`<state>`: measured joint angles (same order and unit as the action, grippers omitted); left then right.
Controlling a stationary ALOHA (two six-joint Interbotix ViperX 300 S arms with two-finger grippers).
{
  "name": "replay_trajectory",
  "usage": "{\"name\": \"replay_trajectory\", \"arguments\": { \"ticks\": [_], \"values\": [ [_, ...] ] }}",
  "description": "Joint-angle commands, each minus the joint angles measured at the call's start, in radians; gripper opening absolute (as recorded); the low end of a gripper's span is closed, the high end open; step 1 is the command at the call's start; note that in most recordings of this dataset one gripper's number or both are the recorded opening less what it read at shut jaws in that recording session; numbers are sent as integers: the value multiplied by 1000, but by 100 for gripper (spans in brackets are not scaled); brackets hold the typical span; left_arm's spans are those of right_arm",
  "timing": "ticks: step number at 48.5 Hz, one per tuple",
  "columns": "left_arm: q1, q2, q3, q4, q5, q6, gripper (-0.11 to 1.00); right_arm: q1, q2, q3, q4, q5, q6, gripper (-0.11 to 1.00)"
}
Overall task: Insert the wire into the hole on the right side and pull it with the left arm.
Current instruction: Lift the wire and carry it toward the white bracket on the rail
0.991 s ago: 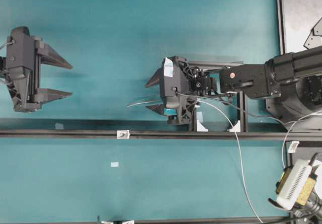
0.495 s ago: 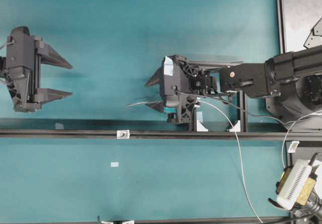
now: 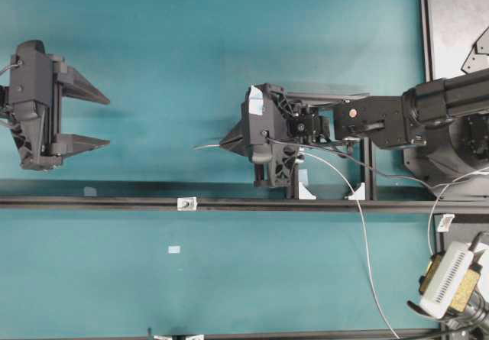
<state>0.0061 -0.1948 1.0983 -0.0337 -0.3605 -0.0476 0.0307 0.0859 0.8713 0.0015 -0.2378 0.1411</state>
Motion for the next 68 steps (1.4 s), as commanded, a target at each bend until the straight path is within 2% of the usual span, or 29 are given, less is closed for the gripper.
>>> {"name": "replay_trajectory", "arguments": {
  "ticks": [1, 23, 31, 50, 68],
  "values": [
    [3, -8, -18, 0, -9, -2, 84, -2, -12, -18, 2, -11, -2, 3],
    [3, -8, -26, 2, -9, -3, 84, -2, -40, -18, 2, -5, -2, 3],
    [3, -9, -37, 0, -9, -3, 84, -2, -94, -8, 0, 5, -2, 3],
    [3, -21, -60, 2, -8, -3, 84, -5, -225, 0, -3, 118, -6, 3],
    [3, -118, -63, 0, -3, -3, 84, -6, -334, 21, -5, 137, -3, 3]
  ]
}}
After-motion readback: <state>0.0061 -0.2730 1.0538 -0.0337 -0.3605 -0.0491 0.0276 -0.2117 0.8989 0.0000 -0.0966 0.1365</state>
